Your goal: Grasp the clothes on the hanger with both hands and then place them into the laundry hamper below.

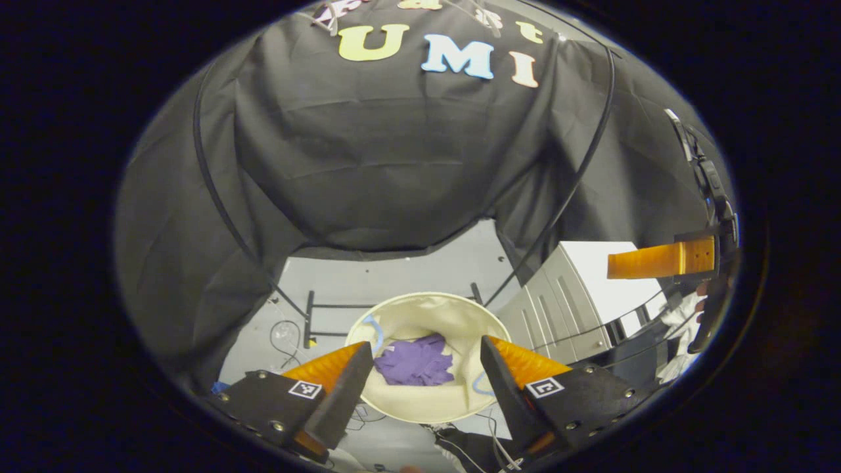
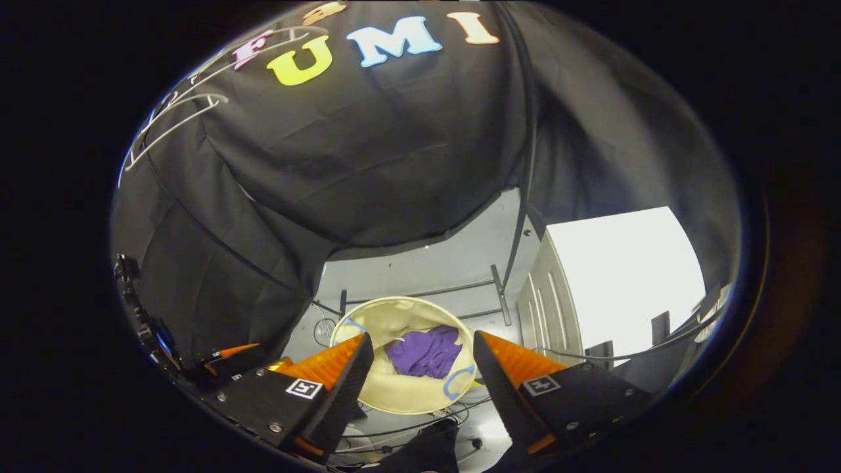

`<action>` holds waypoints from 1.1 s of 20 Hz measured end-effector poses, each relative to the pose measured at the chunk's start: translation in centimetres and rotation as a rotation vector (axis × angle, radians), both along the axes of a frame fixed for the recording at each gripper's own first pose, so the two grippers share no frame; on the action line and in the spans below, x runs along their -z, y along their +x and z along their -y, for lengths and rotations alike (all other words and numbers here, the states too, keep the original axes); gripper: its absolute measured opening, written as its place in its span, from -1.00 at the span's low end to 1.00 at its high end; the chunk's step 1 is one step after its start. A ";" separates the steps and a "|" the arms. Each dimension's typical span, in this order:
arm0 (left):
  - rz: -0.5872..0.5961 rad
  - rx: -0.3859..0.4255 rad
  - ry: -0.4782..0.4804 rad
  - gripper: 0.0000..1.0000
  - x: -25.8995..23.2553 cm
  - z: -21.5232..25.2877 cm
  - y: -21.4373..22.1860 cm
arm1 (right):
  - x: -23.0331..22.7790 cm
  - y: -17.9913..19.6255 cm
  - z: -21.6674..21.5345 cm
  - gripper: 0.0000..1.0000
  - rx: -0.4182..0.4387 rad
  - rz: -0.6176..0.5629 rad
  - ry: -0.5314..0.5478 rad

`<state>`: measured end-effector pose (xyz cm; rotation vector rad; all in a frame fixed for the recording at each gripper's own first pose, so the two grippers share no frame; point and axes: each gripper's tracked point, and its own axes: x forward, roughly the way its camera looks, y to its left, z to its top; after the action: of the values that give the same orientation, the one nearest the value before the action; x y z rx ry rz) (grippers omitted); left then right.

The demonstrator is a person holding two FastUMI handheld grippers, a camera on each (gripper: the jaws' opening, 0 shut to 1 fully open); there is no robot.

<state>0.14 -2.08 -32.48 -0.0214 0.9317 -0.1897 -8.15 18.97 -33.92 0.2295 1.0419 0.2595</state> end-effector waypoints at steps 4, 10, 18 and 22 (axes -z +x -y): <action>0.016 -0.148 0.051 1.00 -3.3 3.6 -1.8 | -2.0 1.2 8.0 0.92 0.013 0.088 0.024; 0.138 -0.322 0.043 1.00 -11.3 10.3 -2.4 | -3.9 0.7 19.7 0.92 -0.020 0.199 0.011; 0.468 -0.319 0.031 1.00 -31.0 12.4 0.9 | -15.5 5.7 24.2 0.82 0.044 0.504 0.038; 0.702 -0.289 -0.010 1.00 -40.8 12.1 0.8 | -24.3 8.1 24.5 0.83 0.105 0.697 0.083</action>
<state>0.94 -14.23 8.37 -0.0921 0.2208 0.0698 -0.05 -5.53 -9.59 0.2432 0.3280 0.2613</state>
